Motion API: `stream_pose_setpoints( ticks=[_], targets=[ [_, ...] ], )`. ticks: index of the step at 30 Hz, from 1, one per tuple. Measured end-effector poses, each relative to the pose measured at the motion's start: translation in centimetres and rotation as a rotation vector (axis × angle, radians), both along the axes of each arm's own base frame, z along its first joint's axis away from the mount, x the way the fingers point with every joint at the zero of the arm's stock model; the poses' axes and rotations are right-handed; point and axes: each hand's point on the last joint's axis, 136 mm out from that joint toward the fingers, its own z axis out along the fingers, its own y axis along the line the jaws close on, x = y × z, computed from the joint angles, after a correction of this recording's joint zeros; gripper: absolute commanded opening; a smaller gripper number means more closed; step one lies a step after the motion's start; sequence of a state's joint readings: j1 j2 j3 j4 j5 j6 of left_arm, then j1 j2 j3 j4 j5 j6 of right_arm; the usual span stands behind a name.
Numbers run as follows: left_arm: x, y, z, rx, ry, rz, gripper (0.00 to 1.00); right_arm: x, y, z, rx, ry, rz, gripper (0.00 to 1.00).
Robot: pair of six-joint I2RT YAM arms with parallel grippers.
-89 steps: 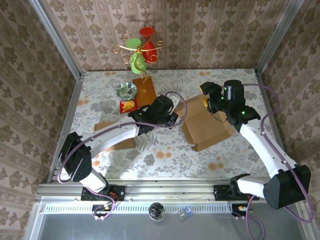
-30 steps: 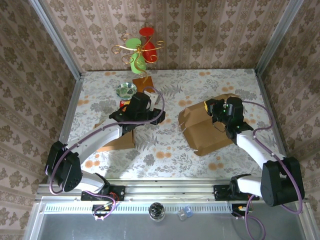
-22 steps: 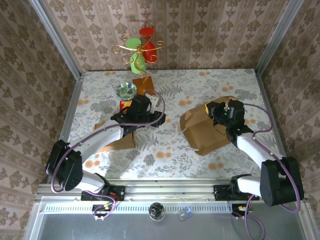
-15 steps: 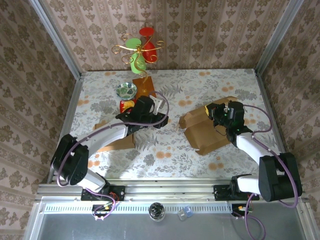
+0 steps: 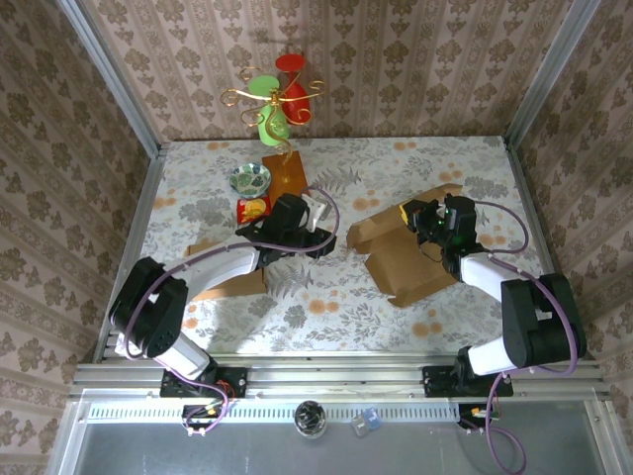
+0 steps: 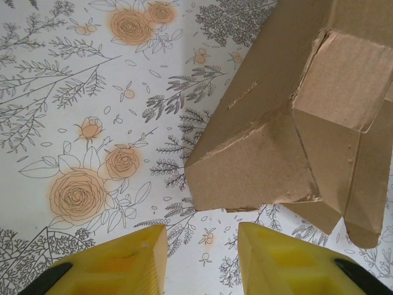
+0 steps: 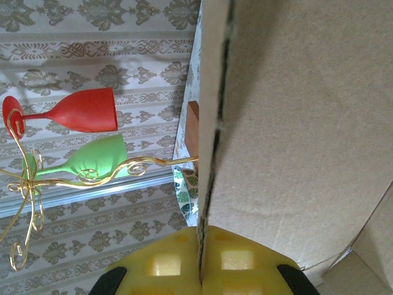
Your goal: Fold the paper box
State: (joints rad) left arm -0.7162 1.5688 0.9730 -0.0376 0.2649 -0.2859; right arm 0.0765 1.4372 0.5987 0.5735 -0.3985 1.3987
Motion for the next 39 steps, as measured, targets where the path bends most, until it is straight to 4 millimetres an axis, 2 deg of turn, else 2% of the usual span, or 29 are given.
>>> stream_pose_setpoints(
  ticks=[11,16,26,39],
  targets=[
    [1.5,0.1,-2.3,-0.035,-0.003,-0.092,0.34,0.4,0.1,0.0,-0.011,-0.016,0.011,0.0],
    [1.5,-1.0,-3.2,-0.03,-0.005,-0.16,0.35,0.4,0.1,0.0,-0.011,-0.015,0.011,0.0],
    [1.7,-3.7,-2.8,-0.037,-0.05,-0.24,0.34,0.7,0.2,0.0,-0.01,-0.014,0.014,0.0],
    [0.6,-6.9,-2.5,-0.033,-0.089,-0.32,0.26,0.8,0.2,0.0,-0.009,-0.014,0.014,0.0]
  ],
)
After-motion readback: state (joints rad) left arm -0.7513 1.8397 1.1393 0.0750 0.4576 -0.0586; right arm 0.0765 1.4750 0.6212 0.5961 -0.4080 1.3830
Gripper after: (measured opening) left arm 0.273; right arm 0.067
